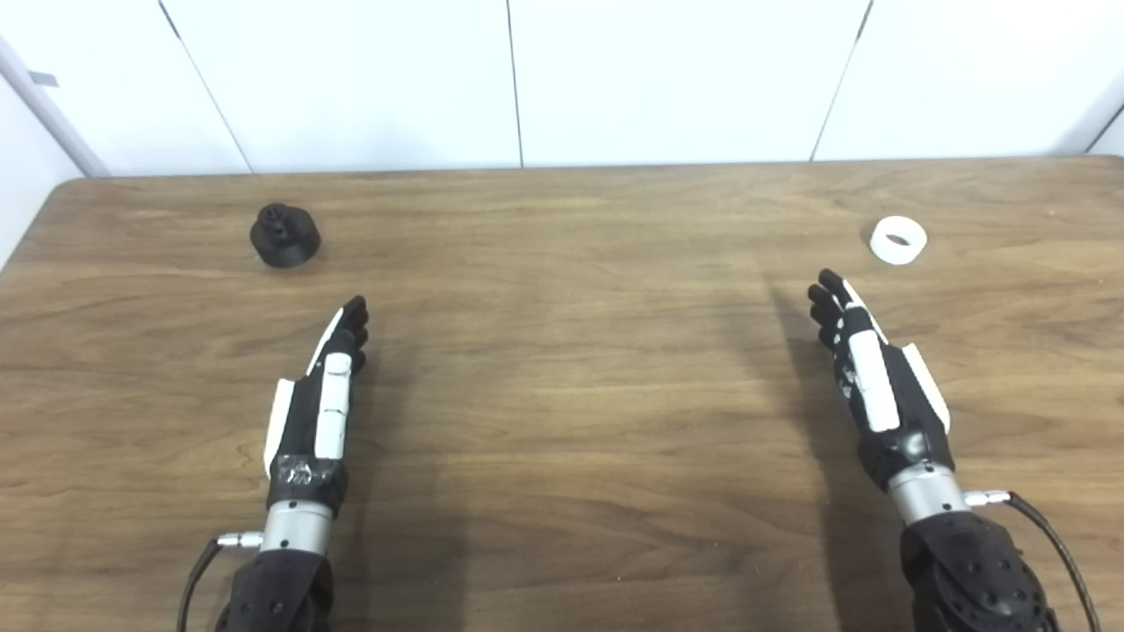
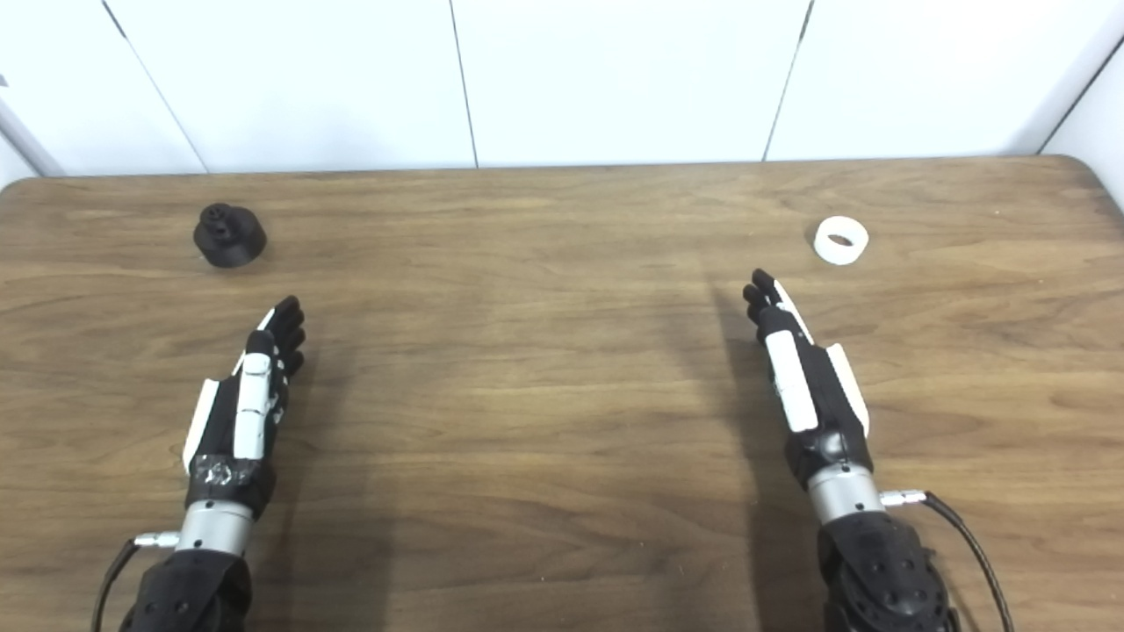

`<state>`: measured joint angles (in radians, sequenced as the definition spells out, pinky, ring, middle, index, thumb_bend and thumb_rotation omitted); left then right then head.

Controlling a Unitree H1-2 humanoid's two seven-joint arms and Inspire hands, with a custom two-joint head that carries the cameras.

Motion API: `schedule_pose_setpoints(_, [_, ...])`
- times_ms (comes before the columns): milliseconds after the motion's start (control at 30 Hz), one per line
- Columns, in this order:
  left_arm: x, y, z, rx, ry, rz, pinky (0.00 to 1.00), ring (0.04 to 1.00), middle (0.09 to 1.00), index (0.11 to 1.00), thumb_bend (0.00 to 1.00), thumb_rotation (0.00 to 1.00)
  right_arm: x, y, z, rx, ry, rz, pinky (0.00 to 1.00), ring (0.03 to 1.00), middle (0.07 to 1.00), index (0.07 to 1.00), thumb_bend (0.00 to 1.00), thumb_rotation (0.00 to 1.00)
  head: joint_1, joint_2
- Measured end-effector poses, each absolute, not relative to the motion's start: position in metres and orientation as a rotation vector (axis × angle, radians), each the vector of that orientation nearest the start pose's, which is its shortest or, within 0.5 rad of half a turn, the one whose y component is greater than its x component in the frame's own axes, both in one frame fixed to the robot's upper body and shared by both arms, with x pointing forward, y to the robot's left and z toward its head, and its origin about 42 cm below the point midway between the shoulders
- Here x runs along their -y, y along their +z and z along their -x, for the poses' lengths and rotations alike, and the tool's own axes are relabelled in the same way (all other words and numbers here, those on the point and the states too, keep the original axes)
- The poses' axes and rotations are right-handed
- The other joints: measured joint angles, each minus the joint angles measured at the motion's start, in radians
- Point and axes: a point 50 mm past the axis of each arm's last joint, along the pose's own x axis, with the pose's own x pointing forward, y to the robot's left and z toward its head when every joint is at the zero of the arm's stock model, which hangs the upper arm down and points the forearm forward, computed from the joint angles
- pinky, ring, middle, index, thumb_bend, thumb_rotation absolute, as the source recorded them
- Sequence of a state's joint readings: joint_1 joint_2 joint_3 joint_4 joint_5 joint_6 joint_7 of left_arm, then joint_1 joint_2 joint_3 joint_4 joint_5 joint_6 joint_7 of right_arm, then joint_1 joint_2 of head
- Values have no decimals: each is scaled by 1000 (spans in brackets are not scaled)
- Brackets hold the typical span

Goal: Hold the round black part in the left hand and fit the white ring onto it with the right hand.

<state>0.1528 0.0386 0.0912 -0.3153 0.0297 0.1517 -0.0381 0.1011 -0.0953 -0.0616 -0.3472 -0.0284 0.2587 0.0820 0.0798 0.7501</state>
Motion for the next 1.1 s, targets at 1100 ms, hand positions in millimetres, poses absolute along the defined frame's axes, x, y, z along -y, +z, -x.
schedule_pose_setpoints(1100, [-240,120,-233,59,93,-117,1000,986,951,941,520,1000,267,135,-246,21,12,119,1000,970,954,970,573,1000,202,-188])
